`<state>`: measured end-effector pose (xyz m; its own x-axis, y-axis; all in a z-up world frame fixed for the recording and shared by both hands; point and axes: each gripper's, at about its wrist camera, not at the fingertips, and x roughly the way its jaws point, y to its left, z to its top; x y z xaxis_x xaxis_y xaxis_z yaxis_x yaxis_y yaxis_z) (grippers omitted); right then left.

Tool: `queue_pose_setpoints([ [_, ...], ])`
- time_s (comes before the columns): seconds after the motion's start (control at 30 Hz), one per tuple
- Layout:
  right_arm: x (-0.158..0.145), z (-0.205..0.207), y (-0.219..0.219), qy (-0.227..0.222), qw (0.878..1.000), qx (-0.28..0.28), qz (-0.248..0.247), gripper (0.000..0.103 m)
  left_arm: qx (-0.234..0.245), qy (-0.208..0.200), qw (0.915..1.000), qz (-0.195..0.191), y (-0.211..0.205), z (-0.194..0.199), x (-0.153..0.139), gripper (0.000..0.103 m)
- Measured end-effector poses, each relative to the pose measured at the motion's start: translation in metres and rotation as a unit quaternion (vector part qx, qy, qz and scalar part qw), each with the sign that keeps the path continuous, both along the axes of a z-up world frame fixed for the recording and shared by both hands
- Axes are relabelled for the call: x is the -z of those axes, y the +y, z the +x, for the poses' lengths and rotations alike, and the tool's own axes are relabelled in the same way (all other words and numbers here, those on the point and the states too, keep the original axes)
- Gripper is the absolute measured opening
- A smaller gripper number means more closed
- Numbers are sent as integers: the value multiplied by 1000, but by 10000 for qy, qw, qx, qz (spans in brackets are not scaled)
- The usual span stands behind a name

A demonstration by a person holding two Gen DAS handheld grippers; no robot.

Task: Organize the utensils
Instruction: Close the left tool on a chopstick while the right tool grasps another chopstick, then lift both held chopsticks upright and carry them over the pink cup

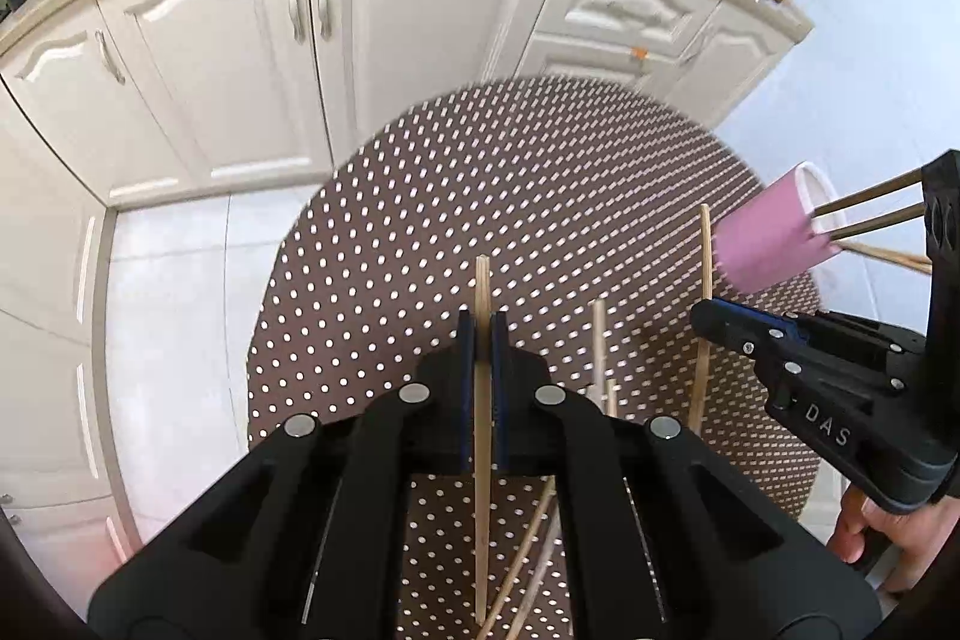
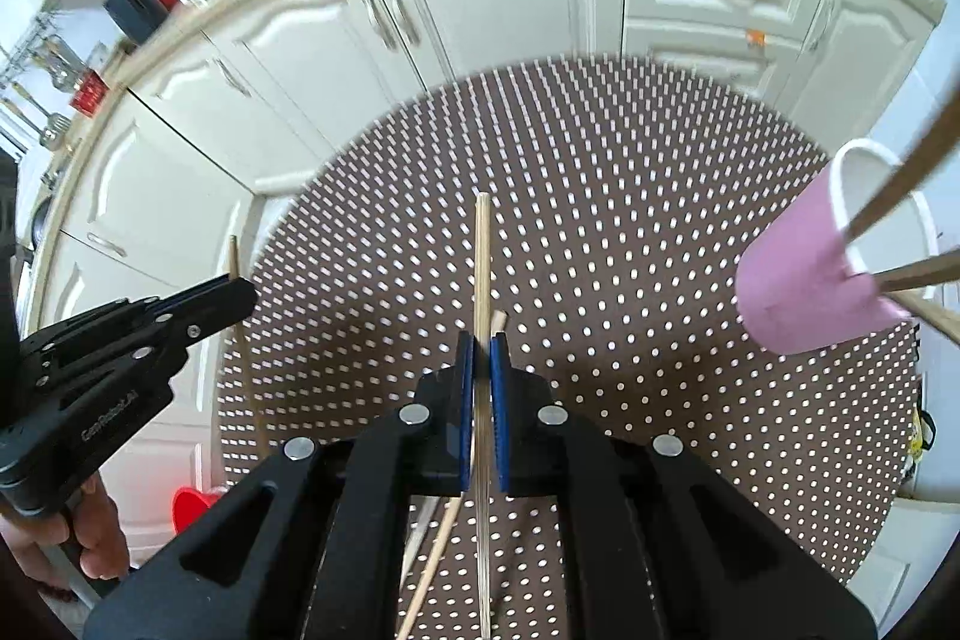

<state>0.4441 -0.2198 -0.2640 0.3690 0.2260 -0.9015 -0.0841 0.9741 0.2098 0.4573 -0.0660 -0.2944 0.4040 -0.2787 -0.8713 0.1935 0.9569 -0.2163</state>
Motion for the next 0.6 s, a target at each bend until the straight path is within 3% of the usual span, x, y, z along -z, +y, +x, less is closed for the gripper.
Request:
queue_pose_setpoints([
  [0.3,-67,-59,4,-901,9959,90,74,4,382,-736,9964,-198,-14,-33,-67,5],
  [0.6,-104,-101,-3,-1461,9886,350,70,4,706,-1163,9901,-358,-32,-59,-108,5],
])
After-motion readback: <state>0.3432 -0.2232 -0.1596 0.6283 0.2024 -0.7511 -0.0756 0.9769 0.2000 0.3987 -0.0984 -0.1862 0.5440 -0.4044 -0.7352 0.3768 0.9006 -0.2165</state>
